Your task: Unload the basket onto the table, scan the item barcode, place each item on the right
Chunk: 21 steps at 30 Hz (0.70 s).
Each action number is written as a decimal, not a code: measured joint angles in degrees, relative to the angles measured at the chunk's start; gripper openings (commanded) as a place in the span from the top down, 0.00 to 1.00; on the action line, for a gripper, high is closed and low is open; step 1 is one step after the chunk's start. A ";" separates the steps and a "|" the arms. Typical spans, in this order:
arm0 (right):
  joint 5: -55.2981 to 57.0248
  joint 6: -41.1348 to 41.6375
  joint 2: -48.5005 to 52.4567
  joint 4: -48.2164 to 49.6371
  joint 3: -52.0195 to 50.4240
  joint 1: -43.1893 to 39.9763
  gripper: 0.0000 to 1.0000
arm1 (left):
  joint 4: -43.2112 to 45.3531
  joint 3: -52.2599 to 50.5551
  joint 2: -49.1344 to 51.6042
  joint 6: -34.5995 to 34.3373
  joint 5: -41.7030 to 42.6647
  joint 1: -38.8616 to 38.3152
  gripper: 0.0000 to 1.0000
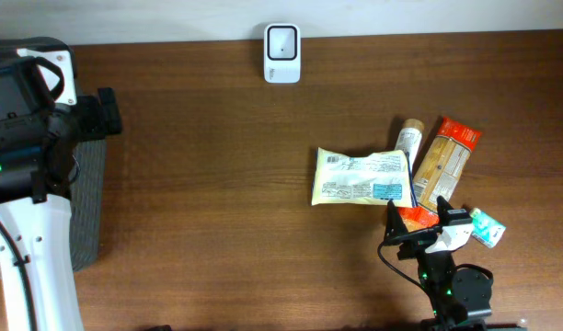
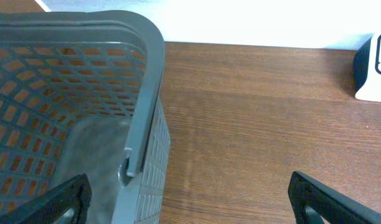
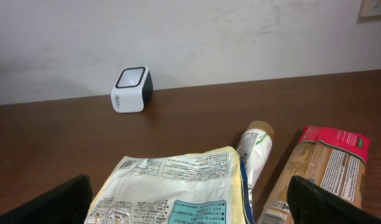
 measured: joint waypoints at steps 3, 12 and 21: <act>0.00 0.02 0.00 0.00 0.00 0.02 0.01 | 0.00 0.00 0.00 -0.02 0.00 0.00 0.01; 0.00 0.02 0.00 0.00 0.00 0.02 0.01 | -0.02 -0.07 0.00 -0.02 0.76 0.00 0.01; 0.02 0.00 -0.22 0.02 0.00 0.02 0.01 | 44.33 -42.29 -14.38 0.02 11.37 -0.04 0.01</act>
